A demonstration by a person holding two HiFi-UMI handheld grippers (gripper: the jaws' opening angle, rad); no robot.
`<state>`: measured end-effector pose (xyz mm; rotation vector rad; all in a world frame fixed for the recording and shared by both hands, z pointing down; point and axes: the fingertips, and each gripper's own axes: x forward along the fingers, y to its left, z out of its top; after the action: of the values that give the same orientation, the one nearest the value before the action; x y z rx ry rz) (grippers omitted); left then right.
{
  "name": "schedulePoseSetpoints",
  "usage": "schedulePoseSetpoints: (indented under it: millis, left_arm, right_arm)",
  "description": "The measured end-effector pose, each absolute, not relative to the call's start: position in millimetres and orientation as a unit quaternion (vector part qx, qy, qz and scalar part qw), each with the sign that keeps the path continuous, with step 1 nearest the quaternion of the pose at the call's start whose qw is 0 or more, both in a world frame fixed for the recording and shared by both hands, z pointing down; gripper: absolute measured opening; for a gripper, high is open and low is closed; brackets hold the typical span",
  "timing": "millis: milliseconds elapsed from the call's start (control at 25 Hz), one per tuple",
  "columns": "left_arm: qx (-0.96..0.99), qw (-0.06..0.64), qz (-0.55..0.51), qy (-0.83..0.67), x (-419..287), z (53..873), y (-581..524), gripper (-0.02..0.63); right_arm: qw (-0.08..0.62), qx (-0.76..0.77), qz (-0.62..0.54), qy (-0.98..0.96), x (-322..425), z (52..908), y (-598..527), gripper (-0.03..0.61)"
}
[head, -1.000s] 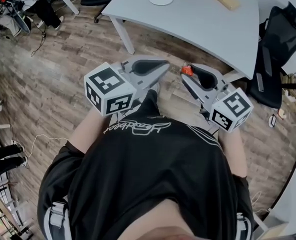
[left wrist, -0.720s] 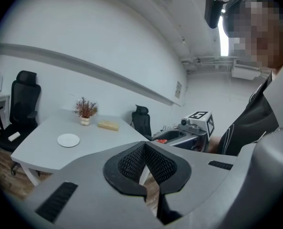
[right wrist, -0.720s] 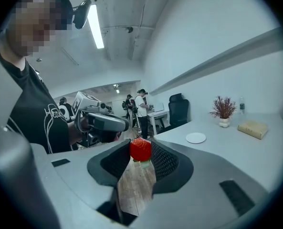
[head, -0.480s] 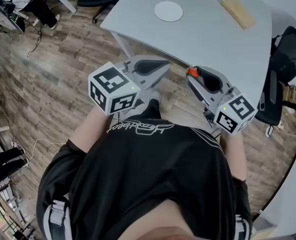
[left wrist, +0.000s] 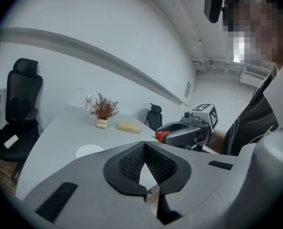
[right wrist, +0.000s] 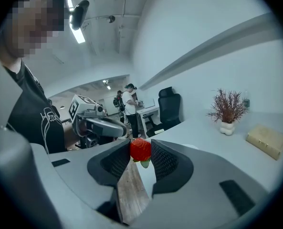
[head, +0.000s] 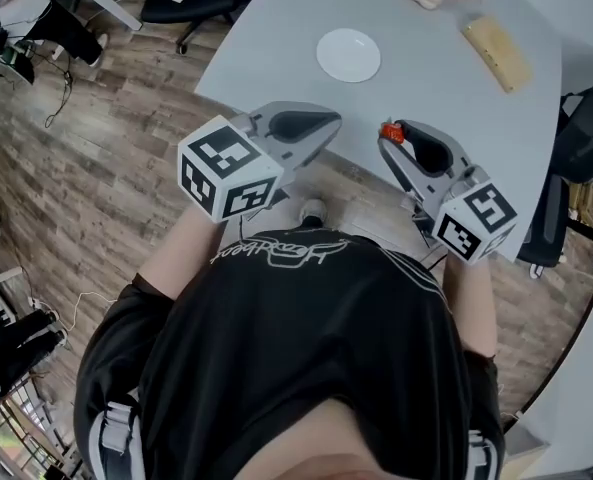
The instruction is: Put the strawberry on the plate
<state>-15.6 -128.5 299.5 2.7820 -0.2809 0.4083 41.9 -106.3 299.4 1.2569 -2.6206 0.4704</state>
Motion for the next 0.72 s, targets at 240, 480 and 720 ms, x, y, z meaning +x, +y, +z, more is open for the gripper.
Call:
schedulePoseSetpoints:
  millis: [240, 480, 720]
  left_arm:
    - [0.971, 0.157, 0.146, -0.106, -17, 309, -172, 0.006]
    - [0.970, 0.151, 0.154, -0.117, 2, 311, -198, 0.006]
    - [0.963, 0.167, 0.167, -0.129, 19, 330, -234, 0.006]
  right_arm:
    - [0.128, 0.452, 0.142, -0.871, 53, 312, -142, 0.129]
    - [0.121, 0.456, 0.152, -0.869, 75, 322, -175, 0.129]
    - [0.126, 0.449, 0.162, -0.869, 93, 335, -215, 0.129]
